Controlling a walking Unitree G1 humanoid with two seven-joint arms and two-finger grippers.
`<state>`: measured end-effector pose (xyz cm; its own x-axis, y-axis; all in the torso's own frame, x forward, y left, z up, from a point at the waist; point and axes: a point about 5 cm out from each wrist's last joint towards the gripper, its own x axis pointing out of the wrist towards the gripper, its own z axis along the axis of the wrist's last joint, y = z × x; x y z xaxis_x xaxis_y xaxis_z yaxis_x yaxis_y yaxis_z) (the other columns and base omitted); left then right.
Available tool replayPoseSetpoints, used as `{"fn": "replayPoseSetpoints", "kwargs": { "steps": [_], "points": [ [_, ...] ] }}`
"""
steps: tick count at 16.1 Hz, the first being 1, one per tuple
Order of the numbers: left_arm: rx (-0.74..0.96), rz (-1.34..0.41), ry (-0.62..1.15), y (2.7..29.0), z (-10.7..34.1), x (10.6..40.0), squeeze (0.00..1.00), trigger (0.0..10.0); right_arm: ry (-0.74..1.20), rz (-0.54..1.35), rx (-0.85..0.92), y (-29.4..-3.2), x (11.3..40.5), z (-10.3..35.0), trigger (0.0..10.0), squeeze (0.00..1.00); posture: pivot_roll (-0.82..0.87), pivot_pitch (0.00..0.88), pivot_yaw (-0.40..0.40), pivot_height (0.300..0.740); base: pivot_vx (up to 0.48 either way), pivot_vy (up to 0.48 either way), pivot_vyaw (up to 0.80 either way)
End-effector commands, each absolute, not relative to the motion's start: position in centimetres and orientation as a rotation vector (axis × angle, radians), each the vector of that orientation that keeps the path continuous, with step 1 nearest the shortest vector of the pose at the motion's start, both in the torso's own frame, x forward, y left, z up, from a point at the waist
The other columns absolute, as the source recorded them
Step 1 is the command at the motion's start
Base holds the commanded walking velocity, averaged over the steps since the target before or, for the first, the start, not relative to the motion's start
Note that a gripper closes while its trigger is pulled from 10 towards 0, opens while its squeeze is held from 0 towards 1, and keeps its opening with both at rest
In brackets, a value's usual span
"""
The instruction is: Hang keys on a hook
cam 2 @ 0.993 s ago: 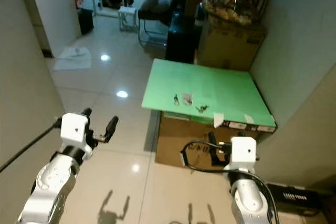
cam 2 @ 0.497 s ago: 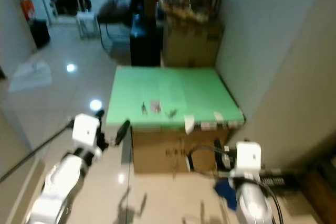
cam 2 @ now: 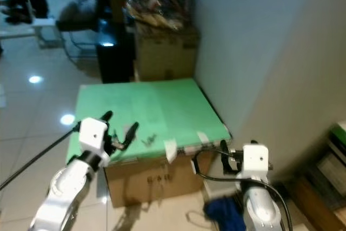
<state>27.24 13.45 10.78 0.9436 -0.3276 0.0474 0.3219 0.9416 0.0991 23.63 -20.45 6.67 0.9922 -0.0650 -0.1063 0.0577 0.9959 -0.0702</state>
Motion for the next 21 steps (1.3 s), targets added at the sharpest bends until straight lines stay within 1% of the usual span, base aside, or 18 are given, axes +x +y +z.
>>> {"fn": "replayPoseSetpoints", "kwargs": {
  "steps": [1,4,7,11,14,15,17,21],
  "points": [
    [0.093,-0.294,-0.045,14.2,10.7,27.5,0.00,10.0,0.098,-0.047,-0.063,-19.9,23.8,6.8,10.0,1.00,-0.08,0.000,-0.050,0.740,0.480,0.000,0.00],
    [0.093,-0.295,-0.042,14.1,10.7,27.6,0.00,10.0,0.088,-0.009,-0.096,-19.5,23.9,6.9,10.0,1.00,-0.08,0.000,-0.047,0.740,0.480,0.000,0.00],
    [0.117,-0.319,-0.050,13.8,10.8,27.5,0.00,10.0,0.089,-0.017,-0.083,-19.5,23.7,6.8,10.0,1.00,-0.08,0.000,-0.046,0.740,0.480,0.000,0.76],
    [0.136,-0.357,-0.055,13.0,11.0,27.4,0.00,10.0,0.092,-0.032,-0.077,-19.6,23.5,6.7,10.0,1.00,-0.08,0.000,-0.040,0.740,0.421,0.000,0.00],
    [0.133,-0.377,0.016,12.9,10.2,27.7,0.00,10.0,0.101,-0.025,-0.059,-19.4,23.2,6.5,10.0,1.00,-0.09,0.000,-0.032,0.740,0.000,0.000,0.00],
    [0.145,-0.452,0.067,12.4,9.3,27.4,0.00,10.0,0.111,-0.009,-0.062,-19.3,22.6,6.3,10.0,1.00,-0.10,0.000,-0.028,0.740,0.000,0.000,0.00],
    [0.108,-0.427,0.047,12.7,9.7,27.6,0.00,10.0,0.134,0.020,-0.049,-19.1,22.3,5.9,10.0,1.00,-0.10,0.000,-0.021,0.740,0.000,0.000,0.00],
    [0.111,-0.403,0.005,13.2,10.7,28.1,0.00,10.0,0.123,0.035,-0.029,-18.3,22.6,6.0,10.0,1.00,-0.10,0.000,-0.012,0.740,0.000,0.000,0.00]
  ]
}}
